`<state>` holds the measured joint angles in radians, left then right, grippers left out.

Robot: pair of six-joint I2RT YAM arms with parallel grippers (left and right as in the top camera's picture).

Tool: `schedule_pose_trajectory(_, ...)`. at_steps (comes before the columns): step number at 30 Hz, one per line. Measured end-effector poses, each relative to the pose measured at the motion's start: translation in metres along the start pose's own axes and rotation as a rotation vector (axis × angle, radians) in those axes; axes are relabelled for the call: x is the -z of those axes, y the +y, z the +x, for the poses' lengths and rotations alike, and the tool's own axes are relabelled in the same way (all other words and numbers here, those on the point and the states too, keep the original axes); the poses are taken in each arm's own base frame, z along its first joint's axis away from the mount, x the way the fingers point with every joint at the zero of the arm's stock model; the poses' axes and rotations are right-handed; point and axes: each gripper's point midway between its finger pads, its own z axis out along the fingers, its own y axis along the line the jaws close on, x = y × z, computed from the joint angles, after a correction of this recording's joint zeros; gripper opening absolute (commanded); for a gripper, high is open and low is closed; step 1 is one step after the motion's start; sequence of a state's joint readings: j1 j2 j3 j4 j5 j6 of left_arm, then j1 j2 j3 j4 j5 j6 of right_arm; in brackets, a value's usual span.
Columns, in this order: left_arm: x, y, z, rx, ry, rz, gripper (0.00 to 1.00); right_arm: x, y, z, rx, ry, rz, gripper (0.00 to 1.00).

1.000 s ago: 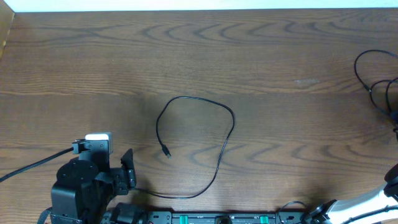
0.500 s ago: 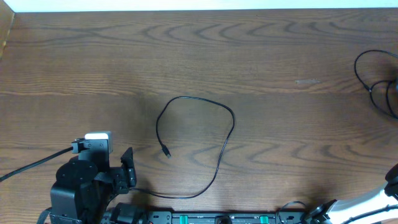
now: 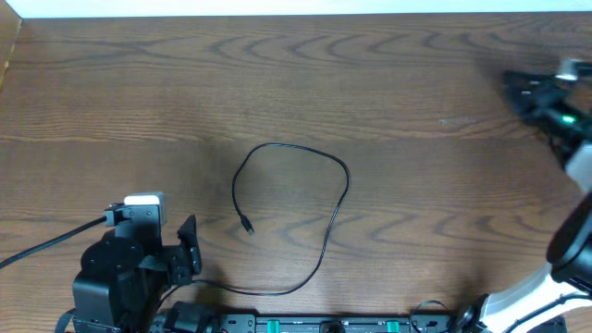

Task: Untangle cables
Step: 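Grasp the center black cable with the right gripper and drag it right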

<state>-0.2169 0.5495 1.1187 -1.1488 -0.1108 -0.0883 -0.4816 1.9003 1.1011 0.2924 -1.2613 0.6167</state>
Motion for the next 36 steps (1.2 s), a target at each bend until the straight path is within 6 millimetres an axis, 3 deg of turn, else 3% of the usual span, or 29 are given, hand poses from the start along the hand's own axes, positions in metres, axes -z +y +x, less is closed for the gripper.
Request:
schedule_pose_trajectory(4, 0.0, -0.001, 0.0, 0.022, 0.002, 0.003, 0.75, -0.054, 0.027, 0.053, 0.007, 0.186, -0.079, 0.99)
schedule_pose_trajectory(7, -0.003, -0.001, 0.003, 0.026, 0.024, 0.005, 0.75, -0.085, 0.034, 0.099, -0.064, 0.314, -0.056, 0.99)
schedule_pose_trajectory(9, -0.005, -0.002, 0.005, 0.029, 0.043, 0.002, 0.75, -0.098, 0.022, 0.14, -0.196, 0.408, 0.089, 0.99)
schedule_pose_trajectory(12, -0.009, -0.003, 0.006, 0.029, 0.068, 0.001, 0.75, -0.102, -0.002, 0.194, -0.298, 0.515, 0.337, 0.99)
schedule_pose_trajectory(15, -0.011, -0.004, 0.007, 0.031, 0.075, 0.004, 0.75, -0.101, -0.015, 0.222, -0.282, 0.567, 0.495, 0.99)
schedule_pose_trajectory(18, -0.011, -0.004, 0.007, 0.031, 0.076, 0.007, 0.75, -0.106, -0.015, 0.245, -0.232, 0.619, 0.567, 0.99)
schedule_pose_trajectory(28, -0.011, -0.005, 0.007, 0.031, 0.077, 0.01, 0.75, -0.138, 0.025, 0.324, -0.065, 0.777, 0.588, 0.96)
schedule_pose_trajectory(29, -0.011, -0.005, 0.007, 0.031, 0.077, 0.01, 0.75, -0.142, 0.029, 0.332, -0.045, 0.785, 0.592, 0.89)
schedule_pose_trajectory(30, -0.011, -0.005, 0.007, 0.031, 0.077, 0.01, 0.75, -0.144, 0.031, 0.337, -0.029, 0.788, 0.595, 0.73)
schedule_pose_trajectory(31, -0.011, -0.005, 0.007, 0.031, 0.077, 0.01, 0.75, -0.146, 0.033, 0.343, -0.013, 0.791, 0.601, 0.49)
schedule_pose_trajectory(32, -0.011, -0.005, 0.007, 0.031, 0.077, 0.01, 0.75, -0.149, 0.036, 0.35, 0.005, 0.795, 0.605, 0.15)
schedule_pose_trajectory(33, -0.011, -0.005, 0.007, 0.031, 0.077, 0.01, 0.75, -0.15, 0.038, 0.355, 0.023, 0.8, 0.607, 0.01)
schedule_pose_trajectory(36, -0.011, -0.005, 0.007, 0.031, 0.077, 0.01, 0.75, -0.156, 0.045, 0.369, 0.071, 0.808, 0.601, 0.01)
